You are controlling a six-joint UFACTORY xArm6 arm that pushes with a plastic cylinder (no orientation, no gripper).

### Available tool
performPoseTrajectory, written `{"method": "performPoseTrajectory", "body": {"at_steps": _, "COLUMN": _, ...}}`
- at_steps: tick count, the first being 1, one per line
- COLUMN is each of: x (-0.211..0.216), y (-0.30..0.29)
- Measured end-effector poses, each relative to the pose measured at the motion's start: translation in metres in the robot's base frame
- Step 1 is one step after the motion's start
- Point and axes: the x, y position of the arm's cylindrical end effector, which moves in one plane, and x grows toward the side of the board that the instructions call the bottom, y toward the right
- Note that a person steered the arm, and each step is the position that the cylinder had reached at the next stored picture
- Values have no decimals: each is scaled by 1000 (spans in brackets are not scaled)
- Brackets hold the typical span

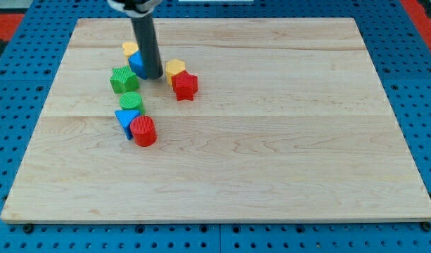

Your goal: Move the blue cube to the right of the yellow heart

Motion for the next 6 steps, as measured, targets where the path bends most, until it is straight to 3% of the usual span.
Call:
{"method": "performPoseTrajectory", "body": {"at_steps": 2, "x": -14, "y": -63}}
{"method": "performPoseTrajectory", "body": {"at_steps": 3, "x": -18, "y": -16}}
{"method": "performPoseTrajectory", "body": {"at_steps": 6, "x": -32, "y": -68}}
